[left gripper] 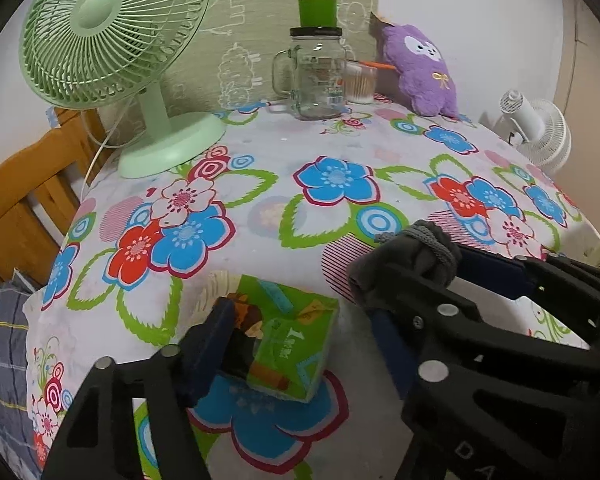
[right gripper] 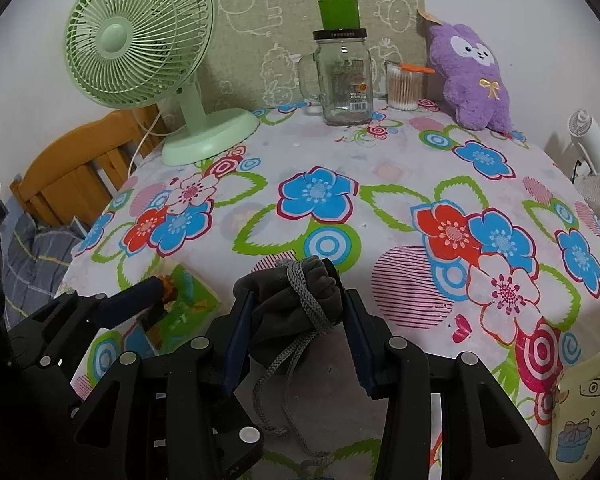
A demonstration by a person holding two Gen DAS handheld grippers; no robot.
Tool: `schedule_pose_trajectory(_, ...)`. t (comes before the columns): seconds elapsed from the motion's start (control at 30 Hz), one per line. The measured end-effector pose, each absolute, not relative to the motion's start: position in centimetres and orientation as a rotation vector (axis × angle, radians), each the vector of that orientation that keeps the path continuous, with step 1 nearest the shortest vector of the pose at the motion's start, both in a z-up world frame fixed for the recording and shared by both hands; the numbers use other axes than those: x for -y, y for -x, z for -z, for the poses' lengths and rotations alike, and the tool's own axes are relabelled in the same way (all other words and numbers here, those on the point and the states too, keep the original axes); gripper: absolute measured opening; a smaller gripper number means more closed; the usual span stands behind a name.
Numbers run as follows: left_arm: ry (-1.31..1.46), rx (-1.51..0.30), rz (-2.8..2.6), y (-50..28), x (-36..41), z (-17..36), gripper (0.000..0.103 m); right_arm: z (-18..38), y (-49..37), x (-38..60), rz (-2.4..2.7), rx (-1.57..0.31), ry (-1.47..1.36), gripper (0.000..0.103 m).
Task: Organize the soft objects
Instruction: 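Move the left tool to the green tissue pack while the right tool holds the pouch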
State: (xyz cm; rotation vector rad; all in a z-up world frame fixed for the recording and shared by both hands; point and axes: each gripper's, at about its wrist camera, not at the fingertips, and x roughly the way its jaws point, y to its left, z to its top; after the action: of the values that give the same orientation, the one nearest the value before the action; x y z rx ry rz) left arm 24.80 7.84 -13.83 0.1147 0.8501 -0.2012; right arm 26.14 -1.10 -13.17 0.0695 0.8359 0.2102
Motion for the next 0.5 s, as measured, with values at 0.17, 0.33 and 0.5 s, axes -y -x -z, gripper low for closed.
schedule_pose_trajectory(0.17, -0.103, -0.856, 0.212, -24.25, -7.76, 13.66, 0.054, 13.06, -25.82, 1.09, -0.221, -0.841, -0.072, 0.048)
schedule_pose_trajectory(0.33, -0.097, -0.855, 0.215, -23.94, -7.62, 13.48, 0.048, 13.06, -25.62, 1.17, -0.223, -0.842, -0.073, 0.048)
schedule_pose_trajectory(0.5, -0.112, -0.831, 0.166, -23.89, -7.85, 13.36, 0.068, 12.82, -25.58, 1.11, -0.223, -0.836, -0.063, 0.048)
